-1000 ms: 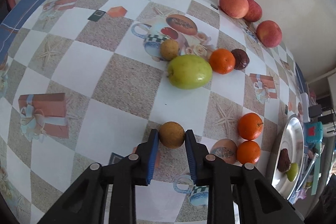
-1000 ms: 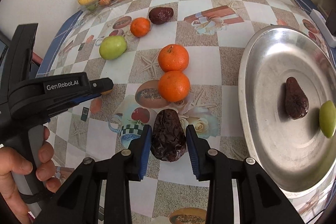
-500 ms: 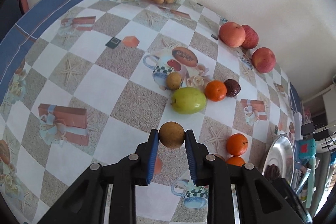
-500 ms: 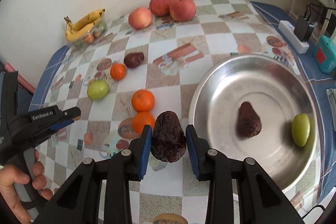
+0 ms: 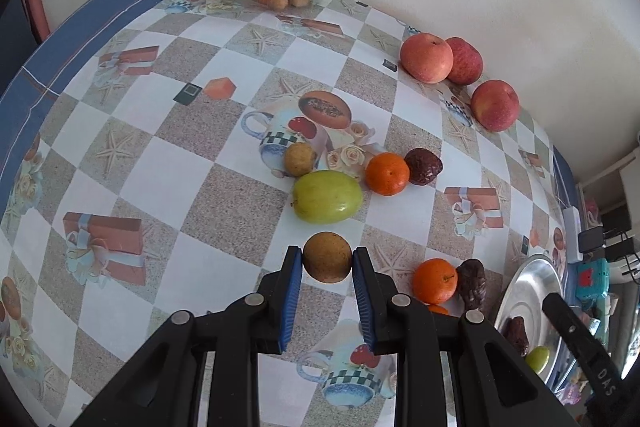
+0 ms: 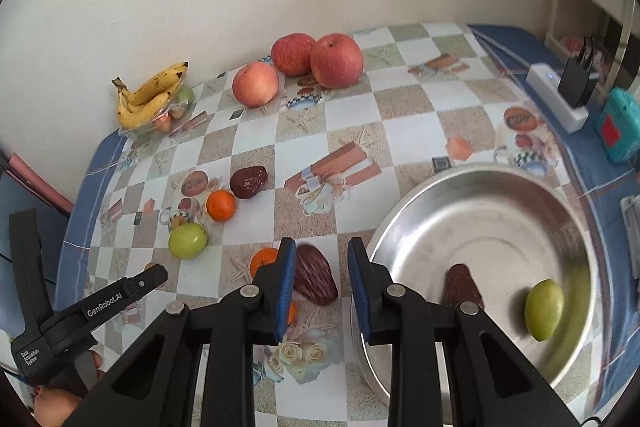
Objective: Organize fruits
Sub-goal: 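Carry the brown fruit in the left tool while the right tool carries the date to the bowl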
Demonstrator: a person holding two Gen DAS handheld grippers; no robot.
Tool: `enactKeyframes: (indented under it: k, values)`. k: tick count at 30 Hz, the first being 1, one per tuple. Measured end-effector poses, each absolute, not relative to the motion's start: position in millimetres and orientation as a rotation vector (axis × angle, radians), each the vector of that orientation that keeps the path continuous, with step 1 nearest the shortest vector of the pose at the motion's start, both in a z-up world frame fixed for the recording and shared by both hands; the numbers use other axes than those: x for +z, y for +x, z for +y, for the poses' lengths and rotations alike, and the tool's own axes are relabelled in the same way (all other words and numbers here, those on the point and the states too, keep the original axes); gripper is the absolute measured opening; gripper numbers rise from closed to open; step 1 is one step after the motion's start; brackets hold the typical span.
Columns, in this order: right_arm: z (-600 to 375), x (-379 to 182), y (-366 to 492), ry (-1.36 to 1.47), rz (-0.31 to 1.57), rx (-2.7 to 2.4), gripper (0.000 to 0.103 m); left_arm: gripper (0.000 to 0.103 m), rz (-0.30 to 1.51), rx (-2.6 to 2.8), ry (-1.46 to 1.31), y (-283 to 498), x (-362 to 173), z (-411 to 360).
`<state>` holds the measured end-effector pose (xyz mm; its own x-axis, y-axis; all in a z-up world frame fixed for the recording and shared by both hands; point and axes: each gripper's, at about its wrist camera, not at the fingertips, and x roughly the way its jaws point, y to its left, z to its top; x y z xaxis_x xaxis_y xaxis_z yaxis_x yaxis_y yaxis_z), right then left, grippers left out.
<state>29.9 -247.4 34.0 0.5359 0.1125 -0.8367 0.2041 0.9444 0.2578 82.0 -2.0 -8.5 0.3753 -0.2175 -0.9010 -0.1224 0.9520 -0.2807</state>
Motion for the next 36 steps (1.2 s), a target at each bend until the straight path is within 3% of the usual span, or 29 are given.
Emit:
enactKeyframes:
  k: [13,23,26,36]
  values:
    - [-245,8,48,0.342,1.082,0.027,0.028,0.027,1.23,-0.055,-0.365,108,-18,-28]
    - [-214,-21,65,0.167,1.202,0.051,0.035,0.028,1.248,-0.089,-0.416,111,-22,-27]
    - [-205,-26,67,0.093,1.216,0.046,0.042,0.028,1.256,-0.086,-0.439,110,-25,-22]
    - [-200,-36,70,-0.018,1.222,0.0,0.043,0.027,1.252,-0.097,-0.456,110,-24,-20]
